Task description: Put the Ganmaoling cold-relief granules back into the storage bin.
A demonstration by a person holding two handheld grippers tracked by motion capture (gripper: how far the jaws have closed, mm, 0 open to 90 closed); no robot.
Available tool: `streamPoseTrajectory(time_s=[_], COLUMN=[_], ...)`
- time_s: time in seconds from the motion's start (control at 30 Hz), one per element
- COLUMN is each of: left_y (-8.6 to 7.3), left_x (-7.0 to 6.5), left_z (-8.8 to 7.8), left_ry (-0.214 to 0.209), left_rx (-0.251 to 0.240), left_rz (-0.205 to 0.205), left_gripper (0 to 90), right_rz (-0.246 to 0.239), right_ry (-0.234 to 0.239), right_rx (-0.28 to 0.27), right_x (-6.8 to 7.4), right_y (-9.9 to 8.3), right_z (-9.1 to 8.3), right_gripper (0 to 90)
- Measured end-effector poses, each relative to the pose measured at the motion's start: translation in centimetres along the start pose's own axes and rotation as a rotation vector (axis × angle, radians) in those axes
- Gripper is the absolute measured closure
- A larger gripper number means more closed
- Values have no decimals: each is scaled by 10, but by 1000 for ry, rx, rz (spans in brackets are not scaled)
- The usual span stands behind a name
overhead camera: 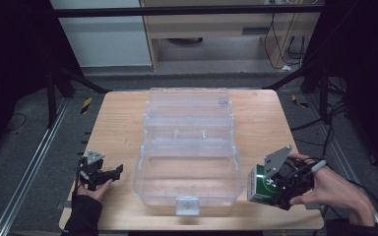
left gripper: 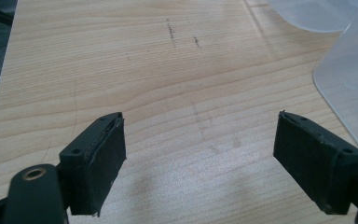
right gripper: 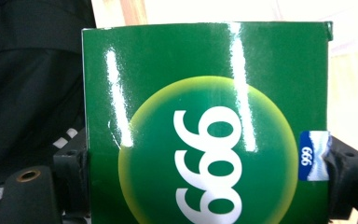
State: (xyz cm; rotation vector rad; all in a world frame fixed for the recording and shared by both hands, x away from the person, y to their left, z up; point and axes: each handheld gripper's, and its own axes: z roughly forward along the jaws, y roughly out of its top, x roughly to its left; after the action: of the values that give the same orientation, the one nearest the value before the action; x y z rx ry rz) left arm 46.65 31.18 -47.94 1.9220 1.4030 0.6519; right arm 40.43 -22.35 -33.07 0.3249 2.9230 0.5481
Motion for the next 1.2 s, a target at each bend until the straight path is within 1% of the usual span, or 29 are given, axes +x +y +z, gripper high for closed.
streamPoseTrajectory(time_s=[0.07,0.1,0.13,0.17,0.3,0.5,0.57,0.63,0.67,0.77,0.9,0.93,1.13,1.2], left_y=[0,0,0,0,0,0,0,0,0,0,0,0,0,0], left_x=[0,0,0,0,0,0,0,0,0,0,0,0,0,0], left_z=[0,0,0,0,0,0,0,1,1,1,1,1,1,1], left_ry=[0,0,0,-1,-1,-1,-1,-2,-2,-2,-2,-2,-2,-2], left_rx=[0,0,1,1,0,-1,0,0,0,0,0,1,0,0], left_rz=[0,0,0,0,-1,0,0,1,1,1,1,1,1,1], left_gripper=[162,162,162,162,162,162,162,162,162,162,162,162,162,162], right_rz=[-3,-6,-6,-17,-21,-37,-40,-49,-45,-54,-50,-56,-50,-59], right_ry=[-3,-3,-3,-6,-10,-14,-8,-7,-8,-10,-4,-7,-13,-20], right_rx=[-3,-7,-7,-7,-8,-10,-9,-11,-6,-5,-13,-17,-32,-38], right_x=[-1,-2,-2,-4,-6,-11,-13,-14,-15,-17,-20,-21,-24,-25], right_y=[2,6,6,11,18,33,40,42,47,51,57,58,66,68], right_z=[-1,-1,-1,-2,-2,-3,-3,-2,-1,0,3,4,8,11], right_gripper=[158,158,158,158,158,158,158,158,158,158,158,158,158,157])
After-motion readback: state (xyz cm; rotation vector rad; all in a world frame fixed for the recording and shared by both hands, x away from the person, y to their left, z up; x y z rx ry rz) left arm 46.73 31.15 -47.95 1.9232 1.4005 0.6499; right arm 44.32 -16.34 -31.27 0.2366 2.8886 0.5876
